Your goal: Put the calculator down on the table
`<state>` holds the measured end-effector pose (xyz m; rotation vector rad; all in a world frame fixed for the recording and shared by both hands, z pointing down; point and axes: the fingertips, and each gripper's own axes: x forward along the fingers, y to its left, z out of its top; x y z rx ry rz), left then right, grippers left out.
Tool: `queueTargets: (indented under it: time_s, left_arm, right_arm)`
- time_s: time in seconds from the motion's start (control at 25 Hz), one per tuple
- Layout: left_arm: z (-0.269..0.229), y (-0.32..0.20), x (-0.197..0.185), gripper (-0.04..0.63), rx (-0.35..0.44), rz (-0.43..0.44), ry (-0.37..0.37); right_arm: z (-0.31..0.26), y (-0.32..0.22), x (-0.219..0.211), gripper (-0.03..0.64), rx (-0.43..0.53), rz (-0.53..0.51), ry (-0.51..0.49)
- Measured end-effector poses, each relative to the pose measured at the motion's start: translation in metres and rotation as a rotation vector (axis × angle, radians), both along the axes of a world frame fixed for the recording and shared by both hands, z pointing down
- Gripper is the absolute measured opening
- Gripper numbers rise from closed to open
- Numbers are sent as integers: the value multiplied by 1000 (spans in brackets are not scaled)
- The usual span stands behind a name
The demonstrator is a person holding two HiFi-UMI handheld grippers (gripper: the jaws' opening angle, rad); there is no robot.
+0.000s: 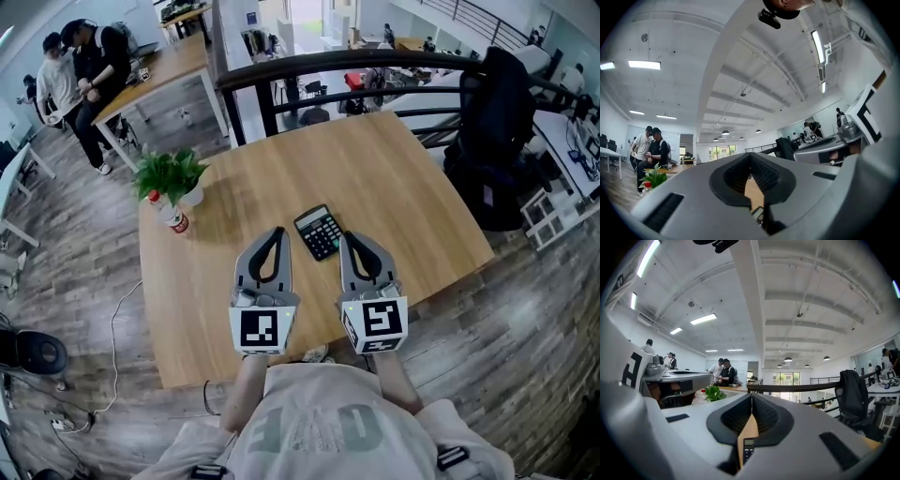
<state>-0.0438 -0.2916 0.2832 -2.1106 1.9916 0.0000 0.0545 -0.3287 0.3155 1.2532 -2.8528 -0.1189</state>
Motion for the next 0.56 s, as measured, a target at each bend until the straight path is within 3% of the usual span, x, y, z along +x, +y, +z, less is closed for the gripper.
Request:
queueTargets:
  time_s: [0.56]
  left_arm:
    - [-1,2,-10,9,13,-19,3]
  right_arm:
    - [1,-3,-2,20,0,3,-2]
